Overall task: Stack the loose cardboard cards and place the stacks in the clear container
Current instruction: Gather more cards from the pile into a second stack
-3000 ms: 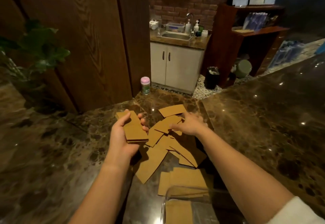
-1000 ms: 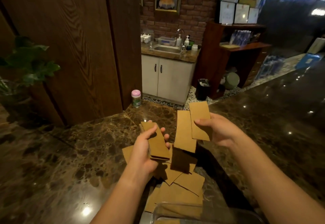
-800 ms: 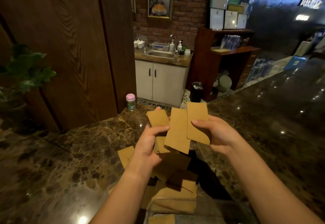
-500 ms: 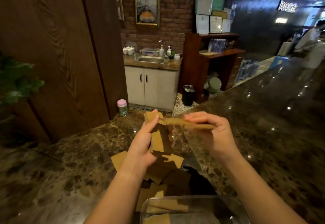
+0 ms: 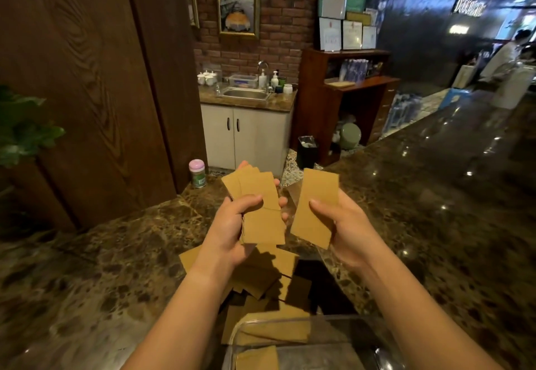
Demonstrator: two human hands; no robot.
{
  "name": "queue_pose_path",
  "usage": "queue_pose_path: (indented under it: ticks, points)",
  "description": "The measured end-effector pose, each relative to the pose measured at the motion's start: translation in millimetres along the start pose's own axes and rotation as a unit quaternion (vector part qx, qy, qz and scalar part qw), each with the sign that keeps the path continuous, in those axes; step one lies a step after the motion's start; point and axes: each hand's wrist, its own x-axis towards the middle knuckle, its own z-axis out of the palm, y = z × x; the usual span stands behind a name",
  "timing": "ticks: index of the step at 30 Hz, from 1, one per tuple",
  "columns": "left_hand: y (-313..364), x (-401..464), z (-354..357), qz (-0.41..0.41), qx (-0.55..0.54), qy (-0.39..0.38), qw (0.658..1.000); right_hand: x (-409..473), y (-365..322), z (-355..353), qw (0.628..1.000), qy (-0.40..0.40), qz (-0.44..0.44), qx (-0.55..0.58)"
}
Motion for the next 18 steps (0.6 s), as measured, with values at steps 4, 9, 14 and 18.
queue_pose_path:
  ticks: [4,9,14,18]
  points:
    - [-6,-2,-1,-0.047,0.04,0.021,0.998,2,-2,13,0.999,-0.009,0.037,0.021]
    - [-10,2,-11,-0.039,0.016,0.041,0.998,2,3,15,0.999,-0.009,-0.043,-0.012]
    - [-8,8,-17,-0.066,0.011,0.111,0.992,1,9,8,0.945,-0.102,-0.281,-0.134]
    - [-7,10,-22,-0.078,-0.007,0.128,0.989,1,20,9,0.88,-0.151,-0.344,-0.289]
